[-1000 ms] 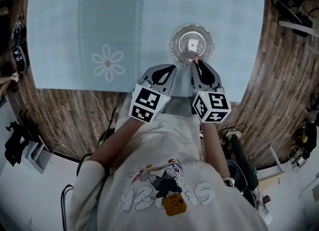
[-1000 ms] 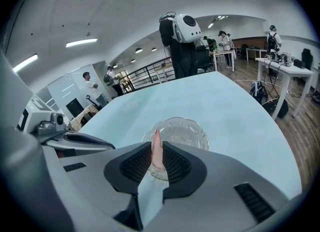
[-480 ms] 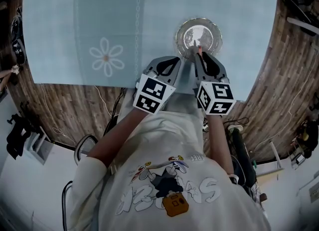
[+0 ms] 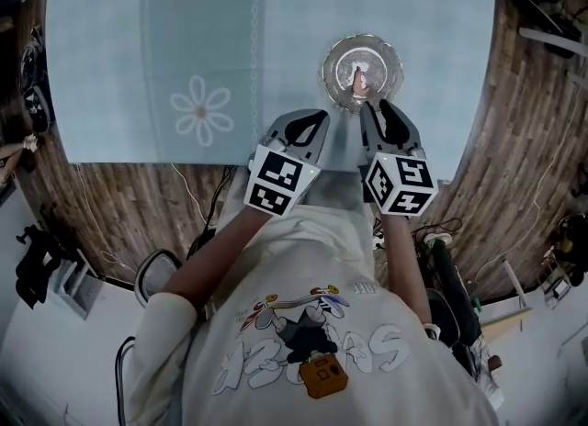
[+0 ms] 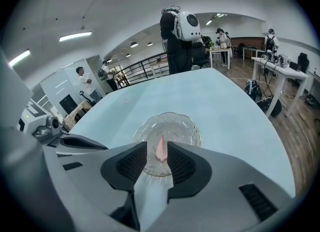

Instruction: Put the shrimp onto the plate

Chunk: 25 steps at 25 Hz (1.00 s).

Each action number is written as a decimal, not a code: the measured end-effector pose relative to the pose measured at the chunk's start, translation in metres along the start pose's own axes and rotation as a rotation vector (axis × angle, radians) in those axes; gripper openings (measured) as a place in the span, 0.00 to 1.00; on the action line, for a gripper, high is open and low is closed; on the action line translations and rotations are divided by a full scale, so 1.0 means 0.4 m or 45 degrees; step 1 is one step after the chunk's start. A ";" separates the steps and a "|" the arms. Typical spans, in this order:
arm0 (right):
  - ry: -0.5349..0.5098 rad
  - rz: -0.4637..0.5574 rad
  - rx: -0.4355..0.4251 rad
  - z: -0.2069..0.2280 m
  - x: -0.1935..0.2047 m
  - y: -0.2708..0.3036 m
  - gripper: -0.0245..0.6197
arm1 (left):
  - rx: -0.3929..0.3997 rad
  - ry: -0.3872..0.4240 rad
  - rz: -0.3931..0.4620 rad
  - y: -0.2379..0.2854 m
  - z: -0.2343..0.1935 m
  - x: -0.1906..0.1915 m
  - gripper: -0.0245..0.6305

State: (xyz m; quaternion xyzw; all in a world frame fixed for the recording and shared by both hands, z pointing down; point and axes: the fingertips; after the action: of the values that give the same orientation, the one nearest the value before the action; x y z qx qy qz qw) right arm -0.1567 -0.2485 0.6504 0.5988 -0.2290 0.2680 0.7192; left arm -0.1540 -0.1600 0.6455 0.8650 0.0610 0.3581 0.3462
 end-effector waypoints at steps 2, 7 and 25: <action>-0.002 0.028 0.009 -0.012 -0.011 -0.021 0.26 | 0.017 0.020 0.002 -0.017 0.011 -0.005 0.05; -0.032 0.074 0.056 -0.041 -0.031 -0.066 0.20 | 0.060 0.062 0.024 -0.060 0.043 -0.022 0.05; -0.061 0.300 0.209 -0.194 -0.114 -0.279 0.19 | 0.248 0.228 0.147 -0.277 0.140 -0.124 0.05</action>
State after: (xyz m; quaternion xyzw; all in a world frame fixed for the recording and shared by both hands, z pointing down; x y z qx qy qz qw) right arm -0.1167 -0.1927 0.5245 0.6307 -0.2923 0.3540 0.6257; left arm -0.1376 -0.1254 0.5174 0.8610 0.0761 0.4458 0.2325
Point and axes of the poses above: the fingertips, and each gripper's own axes: y forward along the fingers, z to its right, x out of its underside, and after that the axes turned 10 degrees about -y, right-handed
